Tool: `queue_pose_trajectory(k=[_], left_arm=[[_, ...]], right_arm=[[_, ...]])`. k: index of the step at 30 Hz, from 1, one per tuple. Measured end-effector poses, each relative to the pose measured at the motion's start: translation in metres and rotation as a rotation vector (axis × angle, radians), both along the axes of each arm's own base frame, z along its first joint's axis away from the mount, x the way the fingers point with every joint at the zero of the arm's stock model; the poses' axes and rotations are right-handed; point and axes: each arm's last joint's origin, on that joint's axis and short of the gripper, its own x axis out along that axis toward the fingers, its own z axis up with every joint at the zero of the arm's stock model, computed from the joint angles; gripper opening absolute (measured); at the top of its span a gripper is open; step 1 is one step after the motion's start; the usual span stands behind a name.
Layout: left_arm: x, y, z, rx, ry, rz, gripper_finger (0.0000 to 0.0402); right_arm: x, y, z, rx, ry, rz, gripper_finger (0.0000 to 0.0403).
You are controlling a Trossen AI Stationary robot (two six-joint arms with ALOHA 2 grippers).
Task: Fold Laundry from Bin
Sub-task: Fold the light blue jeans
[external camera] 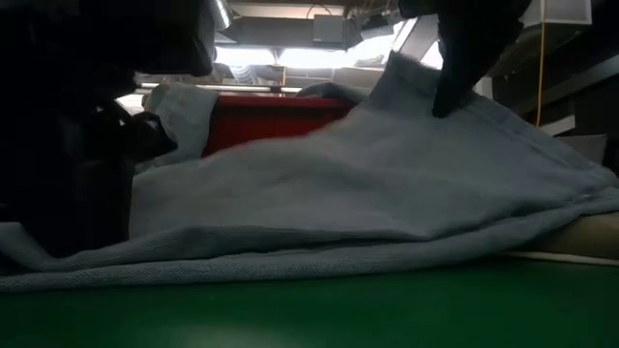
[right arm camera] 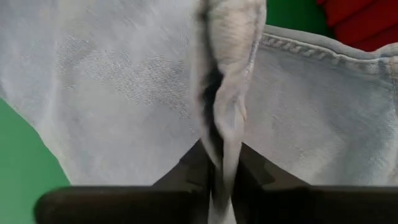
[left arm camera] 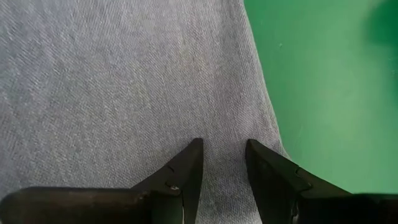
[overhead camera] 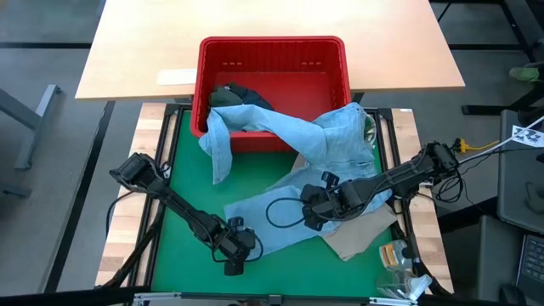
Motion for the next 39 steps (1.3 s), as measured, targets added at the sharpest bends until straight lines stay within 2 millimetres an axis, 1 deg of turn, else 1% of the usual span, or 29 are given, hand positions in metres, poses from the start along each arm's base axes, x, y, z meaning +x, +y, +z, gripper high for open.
queue_pose_trajectory(k=[8, 13, 16, 23, 30, 34, 39], left_arm=[[-0.002, -0.001, 0.000, -0.039, 0.044, 0.004, 0.0119], [-0.011, -0.003, -0.001, -0.103, 0.164, 0.023, 0.0119], [-0.016, -0.007, -0.002, -0.129, 0.213, 0.014, 0.0119], [-0.029, -0.020, -0.003, -0.183, 0.296, -0.014, 0.0119], [-0.043, -0.030, -0.004, -0.191, 0.364, -0.009, 0.0119], [-0.047, -0.033, -0.004, -0.207, 0.395, 0.006, 0.0119], [-0.048, -0.028, 0.008, -0.229, 0.378, 0.031, 0.0119]], right_arm=[[-0.001, 0.000, 0.000, -0.006, 0.012, 0.001, 0.0149], [-0.001, 0.001, -0.001, 0.033, 0.028, 0.012, 0.0184], [-0.002, 0.002, -0.001, 0.072, 0.045, 0.023, 0.0190], [-0.003, 0.005, -0.002, 0.163, 0.083, 0.048, 0.0187], [-0.003, 0.005, -0.002, 0.189, 0.094, 0.055, 0.0186], [-0.003, 0.006, -0.002, 0.225, 0.109, 0.066, 0.0186], [-0.005, 0.008, -0.003, 0.266, 0.149, 0.125, 0.0186]])
